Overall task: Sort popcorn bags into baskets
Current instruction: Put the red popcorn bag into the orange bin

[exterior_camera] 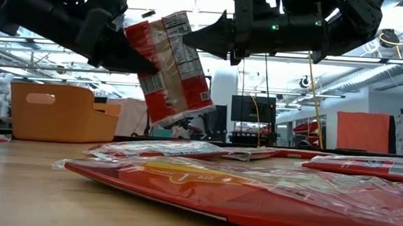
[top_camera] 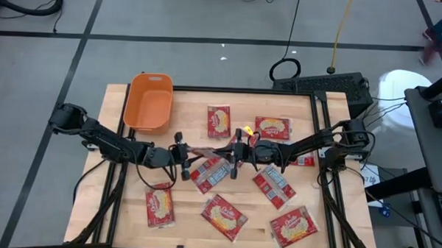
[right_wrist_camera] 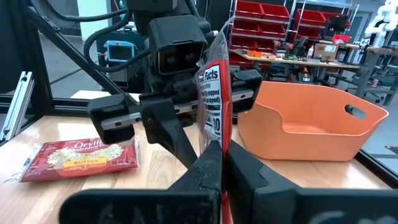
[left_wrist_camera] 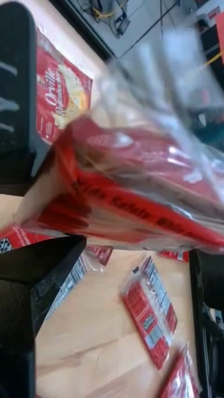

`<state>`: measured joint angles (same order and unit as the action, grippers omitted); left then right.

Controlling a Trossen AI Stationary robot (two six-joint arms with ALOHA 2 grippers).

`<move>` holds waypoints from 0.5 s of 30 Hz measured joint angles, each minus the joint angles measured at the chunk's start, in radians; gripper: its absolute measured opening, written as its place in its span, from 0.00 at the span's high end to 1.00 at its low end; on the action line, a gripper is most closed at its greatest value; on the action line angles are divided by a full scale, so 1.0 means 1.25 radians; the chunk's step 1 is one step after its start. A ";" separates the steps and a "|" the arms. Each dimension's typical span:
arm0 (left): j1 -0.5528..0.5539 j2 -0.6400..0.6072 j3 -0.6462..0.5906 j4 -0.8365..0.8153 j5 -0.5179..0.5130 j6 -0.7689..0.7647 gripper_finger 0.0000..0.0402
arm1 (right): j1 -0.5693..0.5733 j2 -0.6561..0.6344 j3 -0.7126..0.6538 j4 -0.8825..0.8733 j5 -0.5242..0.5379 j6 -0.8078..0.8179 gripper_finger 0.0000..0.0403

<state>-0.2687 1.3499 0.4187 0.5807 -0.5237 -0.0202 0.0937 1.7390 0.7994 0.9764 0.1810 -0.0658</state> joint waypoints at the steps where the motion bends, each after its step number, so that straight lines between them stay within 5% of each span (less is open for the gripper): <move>1: 0.000 0.000 0.000 0.000 0.000 0.001 0.73 | 0.000 0.000 0.000 0.000 0.000 0.000 1.00; 10: 0.000 0.001 0.000 -0.003 0.000 0.029 0.95 | 0.000 0.000 0.002 -0.022 0.001 -0.001 1.00; 15: -0.002 0.001 0.000 -0.012 -0.016 0.028 0.91 | 0.000 -0.001 0.003 -0.065 0.002 0.051 0.97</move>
<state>-0.2719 1.3511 0.4183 0.5659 -0.5433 0.0147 0.0933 1.7380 0.8031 0.8948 0.1830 -0.0025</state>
